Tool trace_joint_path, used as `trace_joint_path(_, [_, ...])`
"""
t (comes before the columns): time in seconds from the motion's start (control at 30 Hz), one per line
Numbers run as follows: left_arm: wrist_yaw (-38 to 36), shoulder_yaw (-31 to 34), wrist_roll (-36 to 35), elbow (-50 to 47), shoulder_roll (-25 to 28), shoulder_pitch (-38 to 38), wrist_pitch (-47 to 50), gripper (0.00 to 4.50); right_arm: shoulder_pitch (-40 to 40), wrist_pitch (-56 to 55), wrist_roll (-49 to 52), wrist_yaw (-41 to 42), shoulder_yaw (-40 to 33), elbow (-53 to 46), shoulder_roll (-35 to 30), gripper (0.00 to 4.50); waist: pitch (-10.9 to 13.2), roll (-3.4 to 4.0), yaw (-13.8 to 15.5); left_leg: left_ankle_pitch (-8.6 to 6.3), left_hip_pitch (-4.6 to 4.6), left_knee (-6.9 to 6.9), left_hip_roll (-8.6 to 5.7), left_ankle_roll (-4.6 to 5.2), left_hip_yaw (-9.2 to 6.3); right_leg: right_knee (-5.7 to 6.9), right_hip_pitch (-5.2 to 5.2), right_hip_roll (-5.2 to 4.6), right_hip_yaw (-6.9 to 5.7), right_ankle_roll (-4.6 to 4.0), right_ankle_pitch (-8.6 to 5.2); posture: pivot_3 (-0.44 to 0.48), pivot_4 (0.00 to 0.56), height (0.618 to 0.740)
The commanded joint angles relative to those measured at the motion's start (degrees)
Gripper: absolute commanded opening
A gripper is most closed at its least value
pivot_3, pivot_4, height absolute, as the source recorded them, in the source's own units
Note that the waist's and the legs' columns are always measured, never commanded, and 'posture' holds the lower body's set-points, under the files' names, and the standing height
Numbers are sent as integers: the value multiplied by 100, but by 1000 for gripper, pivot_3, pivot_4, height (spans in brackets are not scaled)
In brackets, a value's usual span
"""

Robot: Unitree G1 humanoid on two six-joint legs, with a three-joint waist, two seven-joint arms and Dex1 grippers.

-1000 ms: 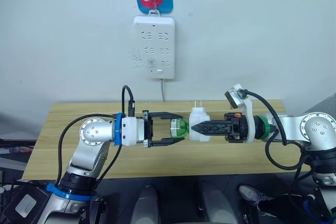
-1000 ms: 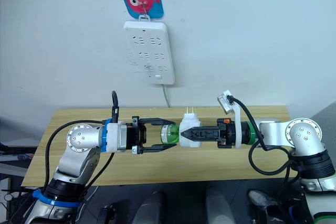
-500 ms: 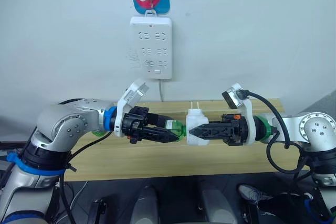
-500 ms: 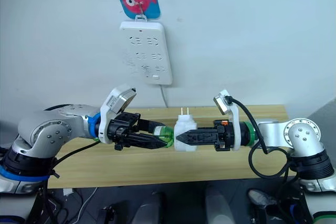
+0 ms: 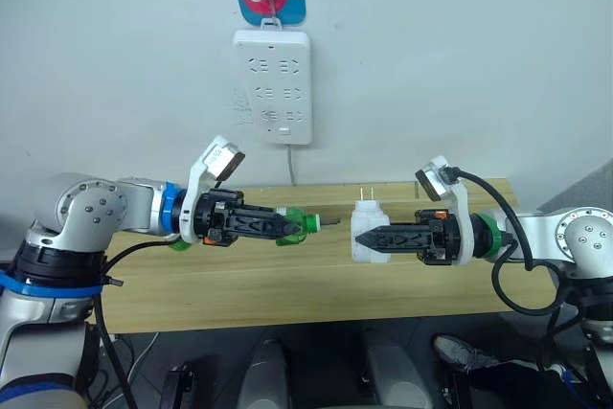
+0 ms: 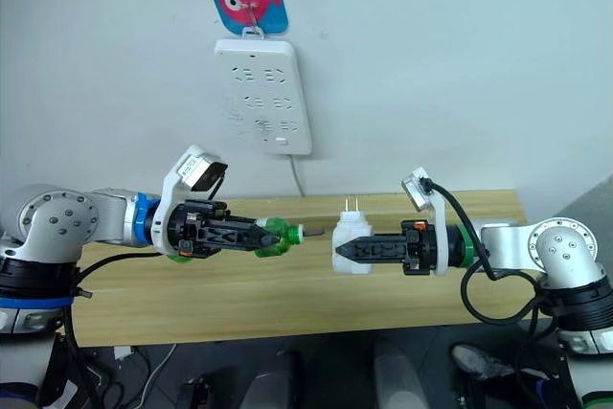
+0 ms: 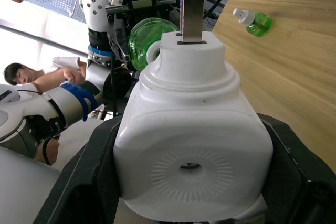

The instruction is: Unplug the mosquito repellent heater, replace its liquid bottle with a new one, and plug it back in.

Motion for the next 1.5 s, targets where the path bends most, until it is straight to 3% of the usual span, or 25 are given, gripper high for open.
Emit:
trace_joint_path(0.03, [-207,199,283,-235,185,187,-389,2216,35,-88,-225,-44,-206,-143,-49,3023,0,0,-4,0,1,-1,0,0,1,1,-1,0,1,0,0,-70,215,725])
trace_joint_path(0.2, [-323,150,1203,-654,331,961,-1539,2216,169,-322,-2039,-416,-62,-29,-225,3023,0,0,12,0,0,-1,-2,0,7,0,-2,-2,8,0,0,-72,221,725])
trace_joint_path(0.3, [-248,7,1718,-1045,228,1406,-2191,2216,169,-614,-3825,-638,599,207,-416,3023,0,0,19,0,-3,-1,-4,-1,9,-4,-5,-5,8,0,0,-74,223,725])
trace_joint_path(0.43, [53,-204,2309,-1306,-78,1747,-2808,2216,-16,-1205,-5829,-177,1735,499,-699,3023,0,0,50,0,-3,0,-7,-1,12,-4,-7,-8,11,0,0,-71,224,725])
trace_joint_path(0.63, [184,-411,2744,-1552,-275,2130,-3265,2216,-492,-1463,-7254,640,2422,1139,-566,3023,0,1,8,0,-1,0,-5,-1,14,-1,-7,-8,14,0,0,-58,223,725])
trace_joint_path(0.8, [321,-479,3031,-1575,-413,2317,-3516,2216,-673,-1235,-7699,886,2244,1807,-163,3023,0,0,20,0,0,2,-6,0,13,1,-5,-8,12,0,1,-50,222,725])
trace_joint_path(0.93, [299,-528,3148,-1505,-516,2400,-3692,2216,-715,-1147,-7949,924,2050,2020,93,4286,0,0,24,0,-2,2,-9,0,12,1,-5,-12,11,-1,1,-51,222,725])
trace_joint_path(1.07, [261,-535,3232,-1411,-590,2436,-3835,2216,-689,-1147,-8186,856,1675,1917,173,4500,0,1,19,0,-1,4,-11,0,14,3,-4,-15,12,0,1,-67,220,725])
trace_joint_path(1.23, [423,-306,3222,-1189,-838,2414,-4106,2216,-375,-504,-7985,656,672,732,76,4500,0,2,24,0,-1,2,-11,0,11,4,-4,-14,9,0,1,-78,216,725])
trace_joint_path(1.37, [695,-22,3123,-1086,-1290,2288,-4345,2216,-26,-224,-7253,812,-485,-664,445,4500,0,1,26,0,-2,3,-10,-1,8,3,-2,-16,5,0,2,-88,211,725])
trace_joint_path(1.5, [1043,147,3094,-1133,-1823,2127,-4628,2216,330,-61,-6176,468,-1795,-1743,1757,4500,-2,2,9,0,4,5,-7,-1,5,5,7,-13,3,0,2,-94,202,725])
